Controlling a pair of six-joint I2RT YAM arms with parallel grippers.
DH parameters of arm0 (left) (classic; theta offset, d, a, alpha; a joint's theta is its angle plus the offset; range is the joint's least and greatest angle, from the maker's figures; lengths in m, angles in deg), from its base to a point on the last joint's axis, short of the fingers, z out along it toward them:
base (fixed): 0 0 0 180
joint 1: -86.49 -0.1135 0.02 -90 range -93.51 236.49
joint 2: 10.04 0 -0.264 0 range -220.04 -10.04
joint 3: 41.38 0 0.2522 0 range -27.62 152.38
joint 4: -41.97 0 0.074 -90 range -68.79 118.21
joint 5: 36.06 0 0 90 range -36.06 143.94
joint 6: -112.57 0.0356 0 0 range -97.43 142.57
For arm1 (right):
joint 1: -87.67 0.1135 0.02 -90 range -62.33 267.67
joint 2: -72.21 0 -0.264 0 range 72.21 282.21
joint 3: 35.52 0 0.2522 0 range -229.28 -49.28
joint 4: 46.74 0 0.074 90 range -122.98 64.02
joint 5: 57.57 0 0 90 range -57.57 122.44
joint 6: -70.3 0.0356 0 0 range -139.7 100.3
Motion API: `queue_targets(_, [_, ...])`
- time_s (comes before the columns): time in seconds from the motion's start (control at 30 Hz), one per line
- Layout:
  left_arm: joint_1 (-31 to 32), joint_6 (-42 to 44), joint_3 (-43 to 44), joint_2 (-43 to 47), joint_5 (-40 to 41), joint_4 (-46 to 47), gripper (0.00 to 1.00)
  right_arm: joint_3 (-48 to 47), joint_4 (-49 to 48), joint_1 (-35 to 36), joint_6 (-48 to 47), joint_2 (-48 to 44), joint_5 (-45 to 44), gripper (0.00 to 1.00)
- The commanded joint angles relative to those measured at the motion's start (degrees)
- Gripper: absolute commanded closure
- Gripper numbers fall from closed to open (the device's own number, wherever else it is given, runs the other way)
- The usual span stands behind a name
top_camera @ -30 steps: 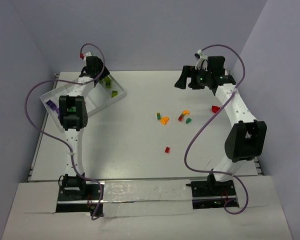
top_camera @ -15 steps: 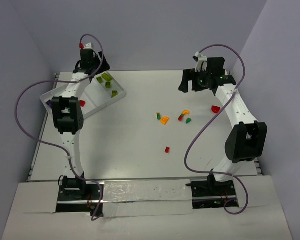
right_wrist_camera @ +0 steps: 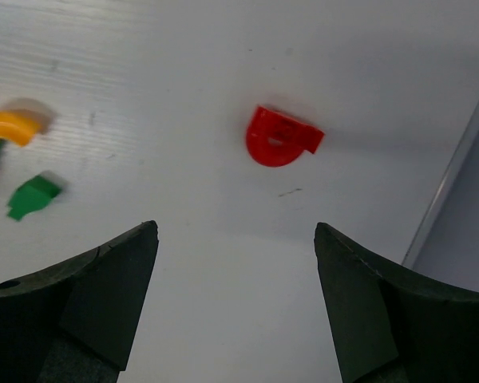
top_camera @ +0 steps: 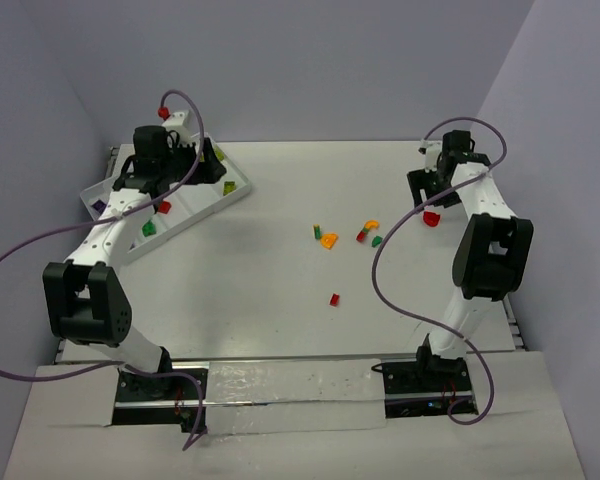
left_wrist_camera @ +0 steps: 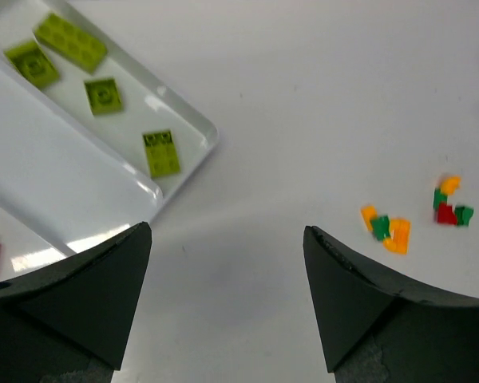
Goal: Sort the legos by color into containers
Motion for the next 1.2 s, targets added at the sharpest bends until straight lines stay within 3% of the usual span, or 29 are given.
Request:
queue_targets(0.0, [-0.19,1.10,-2.16,1.56,-6.28,-0.79,0.14,-3.33,-0.12,-0.85,-5.69,2.38,-5.44,0.12])
queue_targets(0.23, [-0.19,1.69,2.36,-2.41,-9.66,-6.14,0.14,-5.43,-2.05,-1.05,-9.51,8.68,-7.11,0.01])
queue_targets(0.53, [-0.19,1.54,2.93,-1.95,-10.10,-6.30,0.14,-7.96,-1.79,-2.41,-10.38,14.90,-6.77,0.00])
queue_targets(0.97, [-0.19,0.43,5.09,-3.01,-10.36,-6.98,0.14,-12.06,-0.56,-3.22,4.34,19.87,-8.86,0.04])
queue_targets(1.17, [-0.19,0.27,6.00,-3.66,-10.19,-7.49,0.14,-17.16,2.54,-3.74,9.95,23.06,-8.16,0.16])
